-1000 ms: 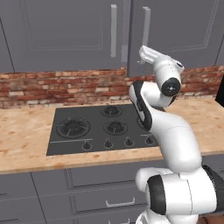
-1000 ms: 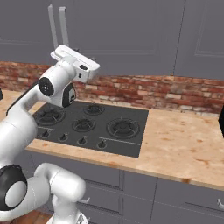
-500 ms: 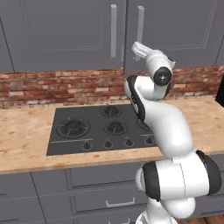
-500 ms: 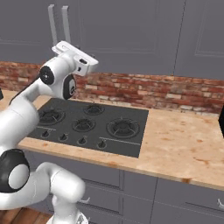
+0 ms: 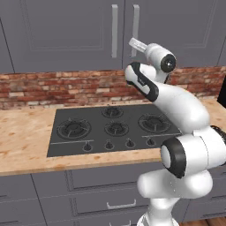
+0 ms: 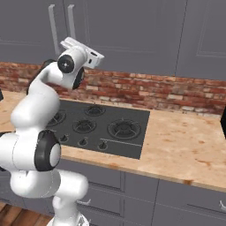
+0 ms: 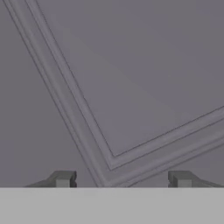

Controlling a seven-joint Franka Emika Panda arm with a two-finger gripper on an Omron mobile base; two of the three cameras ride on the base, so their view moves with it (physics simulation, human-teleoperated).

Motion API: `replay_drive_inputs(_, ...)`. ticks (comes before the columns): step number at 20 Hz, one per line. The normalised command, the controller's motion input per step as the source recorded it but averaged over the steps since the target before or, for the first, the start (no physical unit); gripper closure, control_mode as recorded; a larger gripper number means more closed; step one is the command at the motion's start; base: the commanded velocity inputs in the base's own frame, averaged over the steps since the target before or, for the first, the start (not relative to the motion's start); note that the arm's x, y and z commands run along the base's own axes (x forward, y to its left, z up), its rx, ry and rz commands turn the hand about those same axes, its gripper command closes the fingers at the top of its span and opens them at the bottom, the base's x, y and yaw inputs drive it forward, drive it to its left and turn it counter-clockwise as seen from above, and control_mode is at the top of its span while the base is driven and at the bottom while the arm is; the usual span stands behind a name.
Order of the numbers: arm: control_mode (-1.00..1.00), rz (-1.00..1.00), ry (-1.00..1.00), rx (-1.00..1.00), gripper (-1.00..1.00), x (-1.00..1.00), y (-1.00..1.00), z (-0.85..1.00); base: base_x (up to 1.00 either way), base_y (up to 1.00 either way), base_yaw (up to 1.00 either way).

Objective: Open the cabinet. Pick the spray and place it next to the sink. Then close the cabinet.

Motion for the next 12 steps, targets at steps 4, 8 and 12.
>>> replay_drive_inputs(4,-1.0,0.14,0.0,0.0,-1.0,0.42,-0.09,0.0,0.0,0.0,0.0)
replay_drive_inputs(8,-1.0,0.03,0.0,0.0,-1.0,0.02,0.0,0.0,0.0,0.0,0.0)
replay_drive_inputs(12,-1.0,0.0,0.0,0.0,-1.0,0.0,0.0,0.0,0.0,0.0,0.0)
